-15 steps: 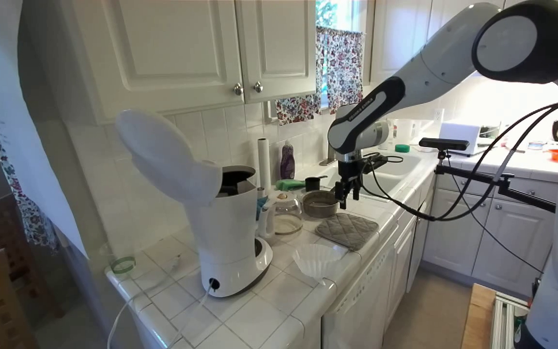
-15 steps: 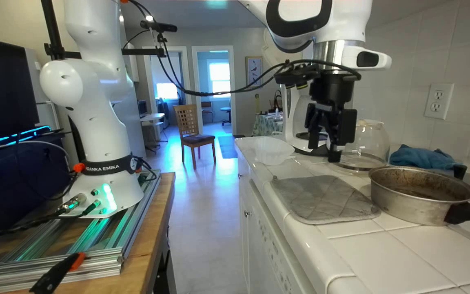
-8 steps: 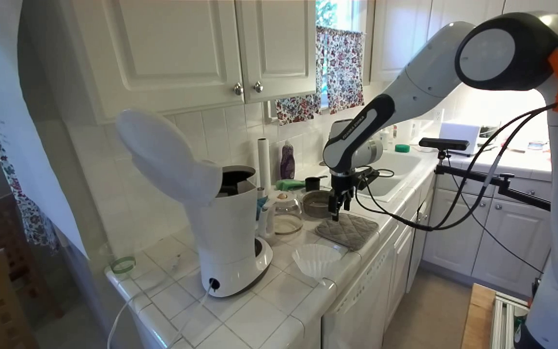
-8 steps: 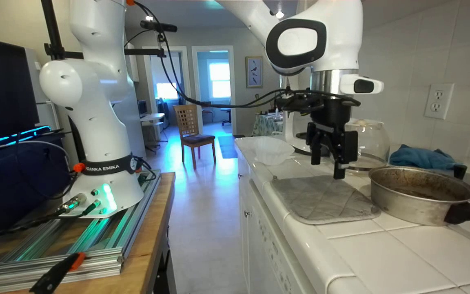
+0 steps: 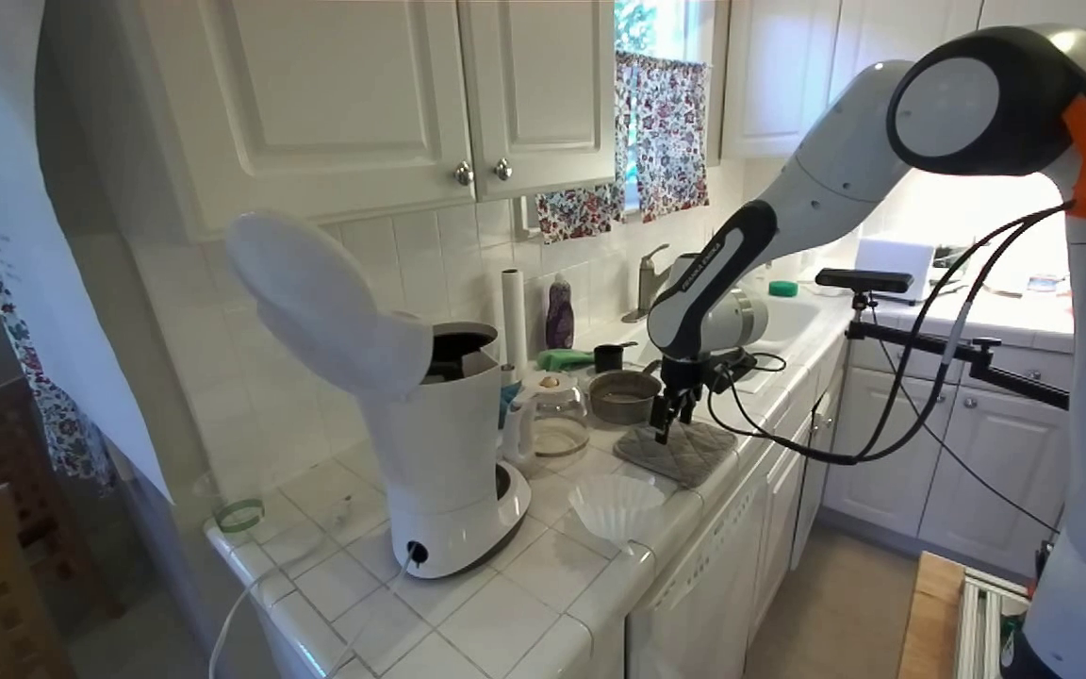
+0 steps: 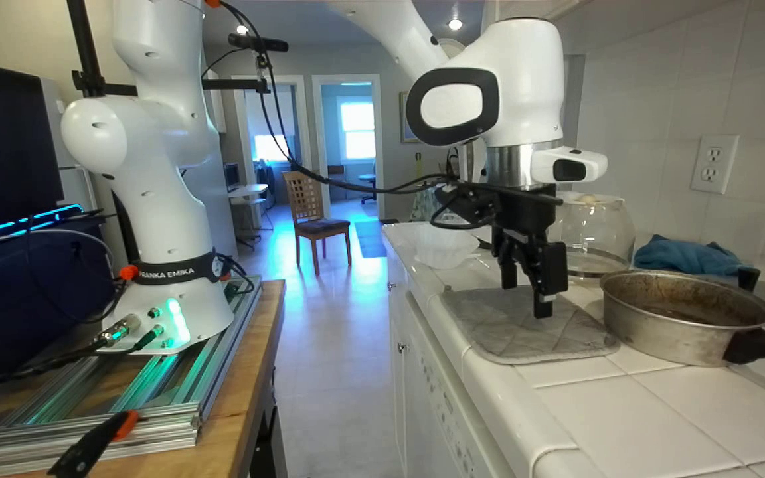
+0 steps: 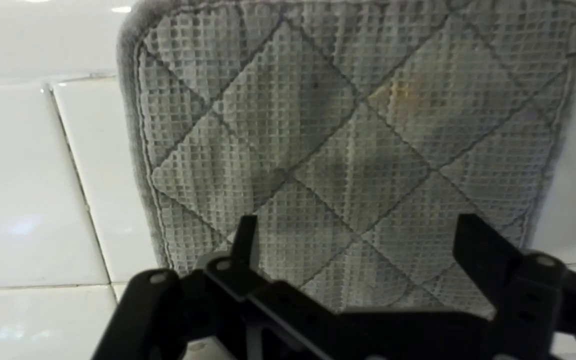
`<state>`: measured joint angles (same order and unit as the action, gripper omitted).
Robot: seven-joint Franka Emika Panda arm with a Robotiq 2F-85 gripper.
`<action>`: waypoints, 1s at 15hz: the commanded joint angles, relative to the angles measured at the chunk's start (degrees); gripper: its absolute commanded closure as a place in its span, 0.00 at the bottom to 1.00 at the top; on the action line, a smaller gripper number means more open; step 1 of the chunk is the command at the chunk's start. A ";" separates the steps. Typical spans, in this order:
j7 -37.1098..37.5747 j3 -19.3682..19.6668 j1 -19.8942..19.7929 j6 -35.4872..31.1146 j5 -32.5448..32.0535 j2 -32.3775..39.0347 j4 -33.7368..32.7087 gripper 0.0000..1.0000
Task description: Pick up the cloth and use it to pick up the pot on the counter
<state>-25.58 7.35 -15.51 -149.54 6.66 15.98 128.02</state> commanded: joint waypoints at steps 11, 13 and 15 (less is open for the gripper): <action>-9.11 -4.02 -4.61 0.46 3.19 2.31 -0.89 0.00; -8.69 -3.68 -4.45 0.92 2.45 2.76 -1.19 0.05; -8.62 -3.77 -4.59 1.76 2.50 3.42 -1.89 0.29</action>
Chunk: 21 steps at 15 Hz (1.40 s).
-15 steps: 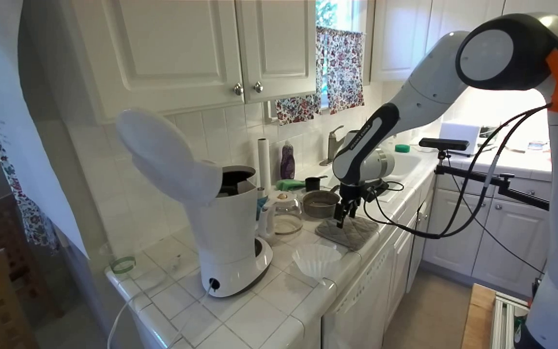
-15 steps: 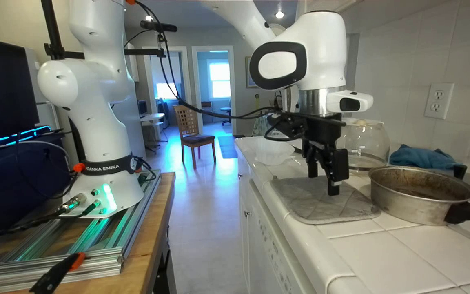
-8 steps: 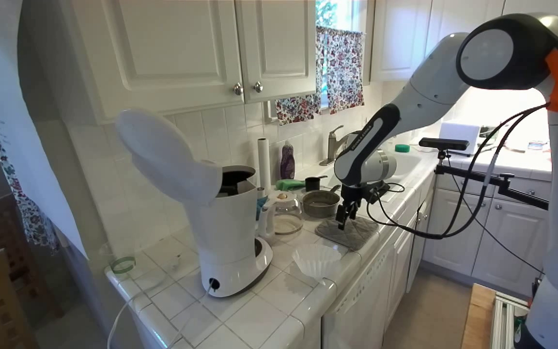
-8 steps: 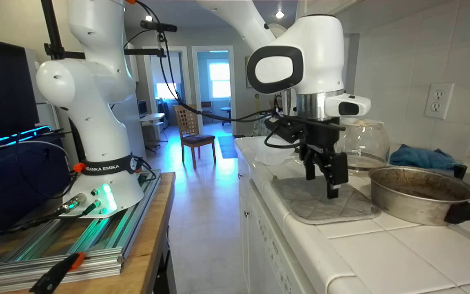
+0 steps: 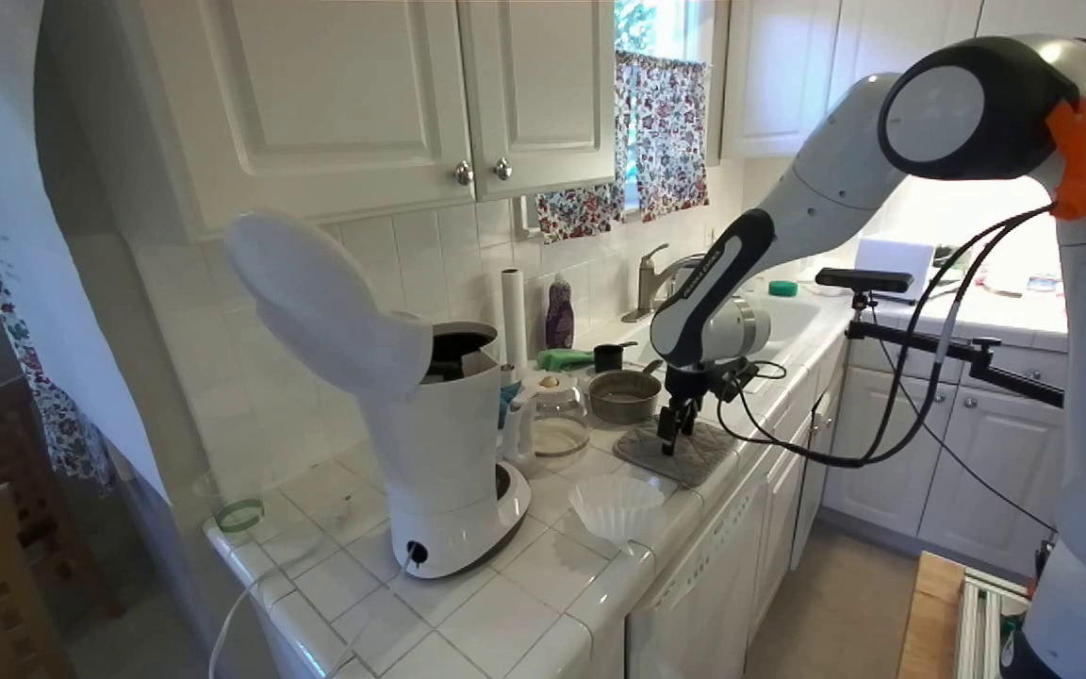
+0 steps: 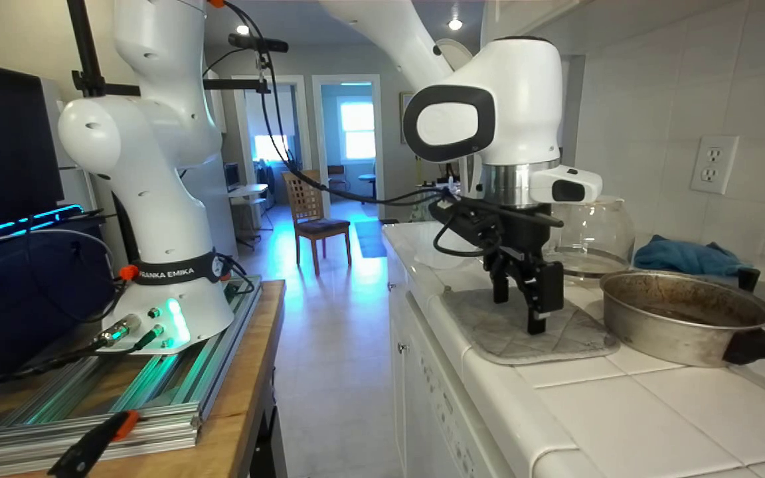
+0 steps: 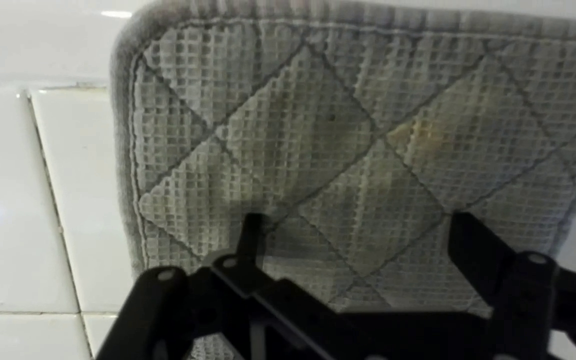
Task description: Pick up the cloth and use it to pick up the pot on the counter
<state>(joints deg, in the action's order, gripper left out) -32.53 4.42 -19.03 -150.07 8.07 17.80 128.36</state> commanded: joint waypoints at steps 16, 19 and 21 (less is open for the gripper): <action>-0.26 0.36 -0.11 9.41 -0.75 1.23 -5.77 0.98; 1.83 1.19 1.31 9.60 -3.35 -0.78 -4.64 0.98; 2.23 1.30 1.85 10.65 -4.51 -1.77 -4.50 0.98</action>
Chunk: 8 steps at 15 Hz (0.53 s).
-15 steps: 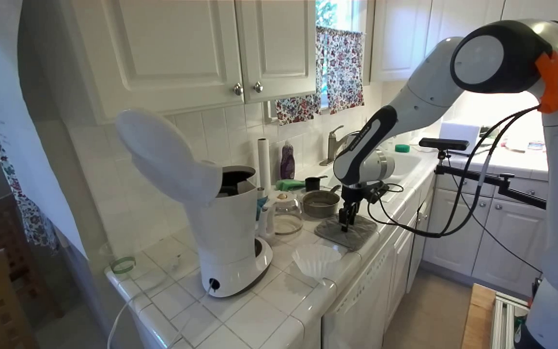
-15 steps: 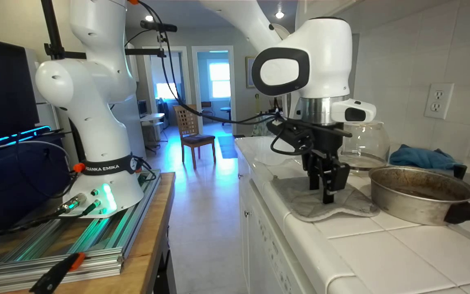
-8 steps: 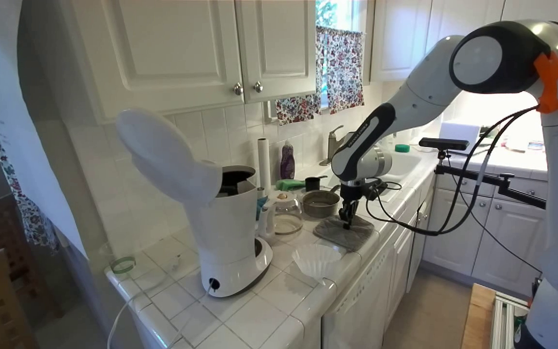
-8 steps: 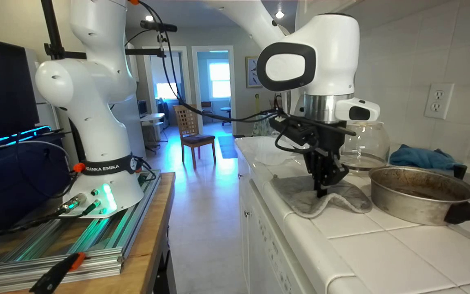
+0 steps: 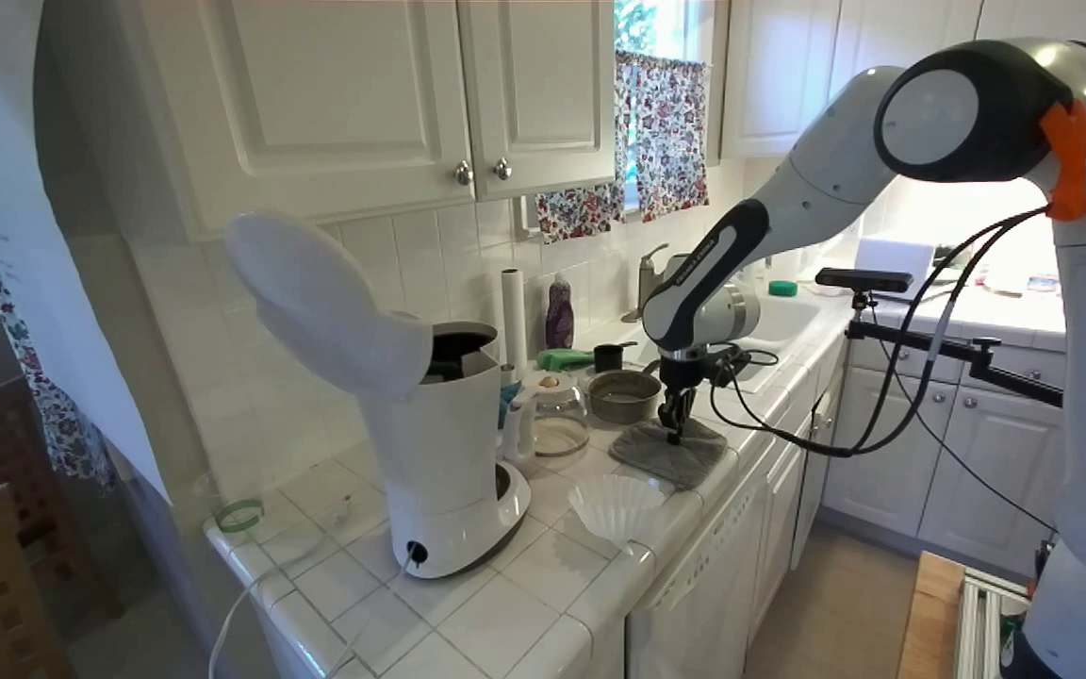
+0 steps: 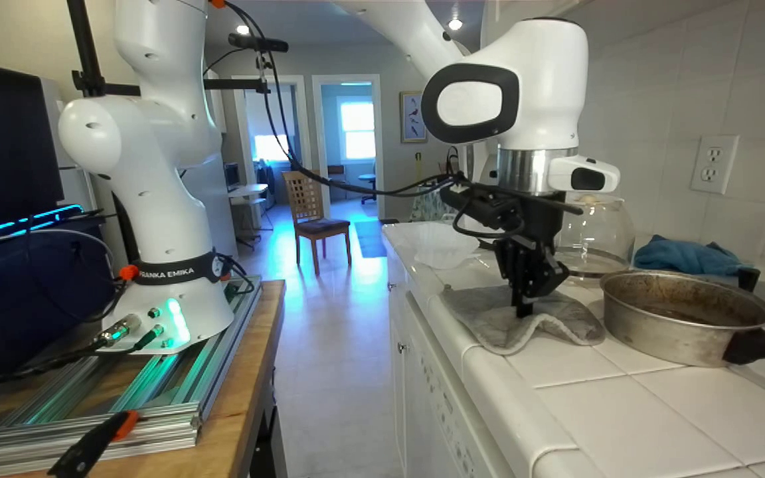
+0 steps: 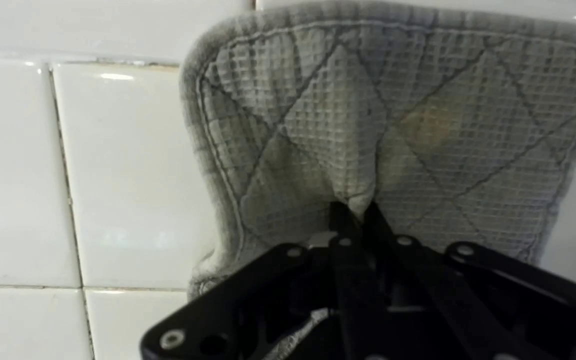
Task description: Pick up the cloth and use it to pick up the pot on the counter
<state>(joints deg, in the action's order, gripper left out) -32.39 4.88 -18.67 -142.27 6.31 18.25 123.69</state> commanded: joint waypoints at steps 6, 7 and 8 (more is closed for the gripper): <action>2.73 1.44 3.02 7.37 -5.10 -5.98 0.83 0.98; 3.09 1.84 3.18 7.55 -5.96 -7.27 1.66 0.98; 3.17 2.19 3.21 7.74 -6.80 -8.48 2.45 0.98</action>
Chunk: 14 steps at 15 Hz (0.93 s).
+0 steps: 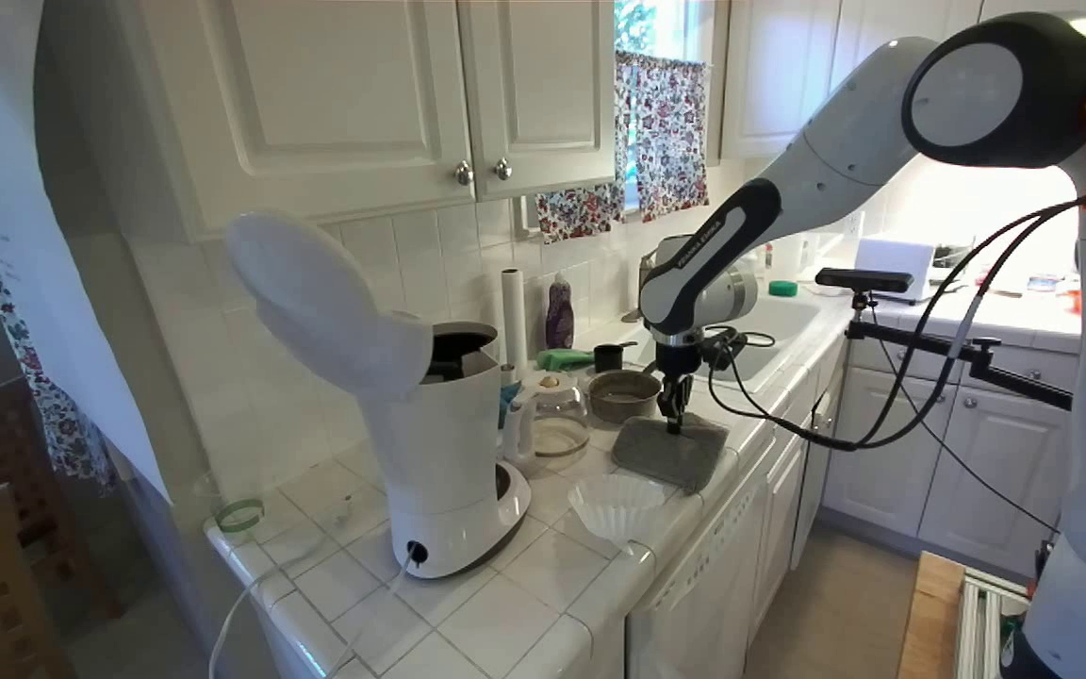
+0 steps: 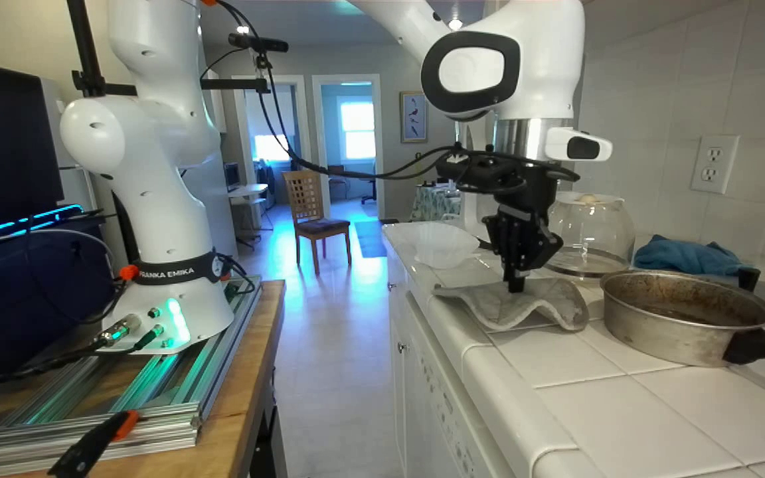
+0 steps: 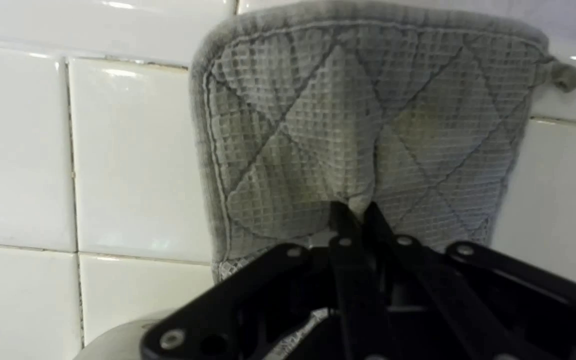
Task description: Pick up the cloth and use it to pick up the pot on the counter
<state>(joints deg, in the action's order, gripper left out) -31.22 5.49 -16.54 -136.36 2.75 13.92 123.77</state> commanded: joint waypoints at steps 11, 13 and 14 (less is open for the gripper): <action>3.57 6.65 0.92 -0.36 -13.09 -14.65 8.55 0.98; 2.19 7.28 0.69 -1.31 -12.25 -14.94 8.28 0.98; 1.73 7.32 0.88 -1.45 -11.16 -13.99 6.84 0.98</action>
<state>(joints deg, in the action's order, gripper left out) -29.58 11.95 -16.22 -136.27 -8.14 0.97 130.44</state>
